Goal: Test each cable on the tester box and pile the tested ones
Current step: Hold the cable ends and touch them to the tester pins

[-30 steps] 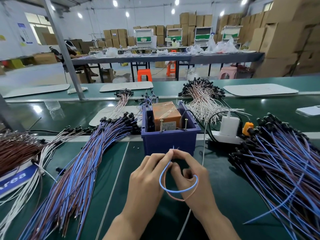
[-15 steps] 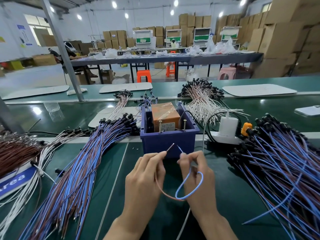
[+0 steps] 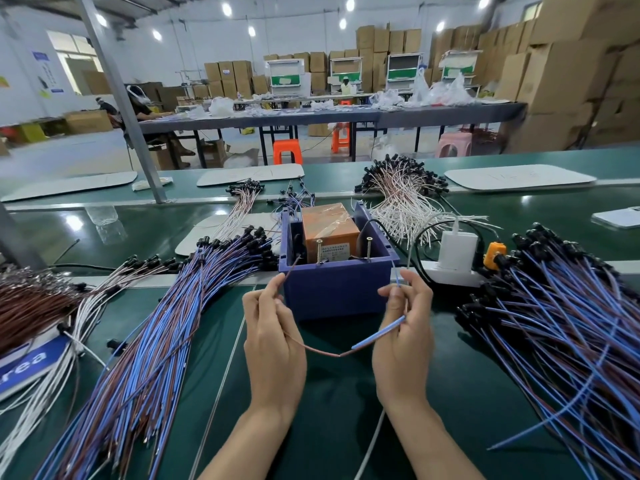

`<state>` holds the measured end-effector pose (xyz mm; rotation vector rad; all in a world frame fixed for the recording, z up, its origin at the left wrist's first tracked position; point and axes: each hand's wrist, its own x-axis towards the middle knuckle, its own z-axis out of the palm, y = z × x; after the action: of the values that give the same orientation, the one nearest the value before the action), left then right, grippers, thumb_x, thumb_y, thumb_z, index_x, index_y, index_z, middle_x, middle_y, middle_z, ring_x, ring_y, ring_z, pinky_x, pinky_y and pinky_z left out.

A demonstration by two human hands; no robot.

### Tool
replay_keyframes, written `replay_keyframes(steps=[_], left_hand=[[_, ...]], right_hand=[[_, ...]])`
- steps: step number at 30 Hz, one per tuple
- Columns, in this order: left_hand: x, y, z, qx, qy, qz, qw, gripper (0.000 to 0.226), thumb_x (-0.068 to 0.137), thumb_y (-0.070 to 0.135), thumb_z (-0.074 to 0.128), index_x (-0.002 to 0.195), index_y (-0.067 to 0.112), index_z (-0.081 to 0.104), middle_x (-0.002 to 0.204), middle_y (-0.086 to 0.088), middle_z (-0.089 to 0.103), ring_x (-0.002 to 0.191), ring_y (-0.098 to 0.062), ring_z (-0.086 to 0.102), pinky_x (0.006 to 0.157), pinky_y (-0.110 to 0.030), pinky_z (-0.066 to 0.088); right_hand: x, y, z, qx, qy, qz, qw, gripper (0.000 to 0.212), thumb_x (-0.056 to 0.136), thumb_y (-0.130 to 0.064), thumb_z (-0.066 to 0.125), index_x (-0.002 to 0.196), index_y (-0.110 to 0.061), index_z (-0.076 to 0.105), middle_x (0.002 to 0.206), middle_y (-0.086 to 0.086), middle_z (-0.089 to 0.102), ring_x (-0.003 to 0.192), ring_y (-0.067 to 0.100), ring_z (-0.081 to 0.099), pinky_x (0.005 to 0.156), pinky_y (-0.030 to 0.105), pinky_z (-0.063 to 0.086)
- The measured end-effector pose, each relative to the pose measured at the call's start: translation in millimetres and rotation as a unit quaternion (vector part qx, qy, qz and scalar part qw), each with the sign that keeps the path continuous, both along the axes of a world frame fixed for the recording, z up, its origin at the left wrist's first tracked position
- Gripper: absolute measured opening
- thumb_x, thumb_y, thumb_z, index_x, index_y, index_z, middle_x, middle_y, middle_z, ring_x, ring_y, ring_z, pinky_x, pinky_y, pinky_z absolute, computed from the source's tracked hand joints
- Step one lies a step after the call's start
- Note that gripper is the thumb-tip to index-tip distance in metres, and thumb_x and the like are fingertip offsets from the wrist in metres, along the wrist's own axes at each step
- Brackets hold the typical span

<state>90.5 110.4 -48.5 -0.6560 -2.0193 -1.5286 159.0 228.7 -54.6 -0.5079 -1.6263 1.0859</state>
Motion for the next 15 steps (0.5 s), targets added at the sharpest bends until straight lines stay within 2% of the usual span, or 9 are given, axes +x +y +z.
replay_keyframes(steps=[3, 5, 8, 10, 15], left_hand=[[-7, 6, 0, 0.009, 0.0, 0.006, 1.0, 0.037, 0.106, 0.029, 0.03, 0.127, 0.017, 0.058, 0.103, 0.013, 0.043, 0.091, 0.001, 0.053, 0.075, -0.005, 0.039], [-10, 8, -2, 0.02, -0.005, 0.011, 1.0, 0.028, 0.106, 0.027, 0.034, 0.121, 0.021, 0.057, 0.102, 0.014, 0.047, 0.093, 0.001, 0.055, 0.077, -0.007, 0.041], [-12, 8, -3, 0.031, -0.013, 0.008, 0.999, 0.019, 0.107, 0.028, 0.039, 0.115, 0.028, 0.056, 0.1, 0.014, 0.057, 0.092, -0.007, 0.06, 0.078, -0.017, 0.047], [-12, 8, -5, 0.03, -0.025, 0.008, 0.999, 0.02, 0.106, 0.032, 0.04, 0.114, 0.029, 0.058, 0.095, 0.012, 0.062, 0.086, -0.009, 0.062, 0.075, -0.025, 0.05], [-11, 8, -7, 0.02, -0.022, 0.009, 1.0, 0.019, 0.105, 0.036, 0.042, 0.115, 0.031, 0.057, 0.078, 0.014, 0.063, 0.071, -0.01, 0.063, 0.068, -0.036, 0.053]], right_hand=[[-8, 3, 1, 0.004, -0.001, 0.002, 1.0, 0.022, 0.105, -0.036, 0.038, 0.124, -0.031, 0.048, 0.104, -0.02, 0.067, 0.094, 0.002, 0.064, 0.072, 0.021, 0.049], [-12, 5, 0, 0.007, 0.0, -0.001, 1.0, 0.02, 0.105, -0.037, 0.04, 0.118, -0.029, 0.052, 0.104, -0.021, 0.068, 0.095, -0.006, 0.063, 0.073, 0.014, 0.047], [-14, 8, -1, 0.02, -0.003, -0.011, 1.0, 0.016, 0.105, -0.035, 0.043, 0.112, -0.028, 0.055, 0.103, -0.023, 0.069, 0.092, -0.013, 0.061, 0.07, 0.004, 0.041], [-15, 9, -1, 0.014, -0.003, -0.012, 1.0, 0.014, 0.106, -0.032, 0.045, 0.111, -0.027, 0.057, 0.103, -0.024, 0.069, 0.093, -0.011, 0.062, 0.071, 0.004, 0.042], [-17, 10, 1, 0.005, 0.012, -0.014, 1.0, 0.014, 0.106, -0.028, 0.046, 0.111, -0.023, 0.059, 0.103, -0.022, 0.07, 0.094, -0.008, 0.063, 0.075, 0.007, 0.044]])
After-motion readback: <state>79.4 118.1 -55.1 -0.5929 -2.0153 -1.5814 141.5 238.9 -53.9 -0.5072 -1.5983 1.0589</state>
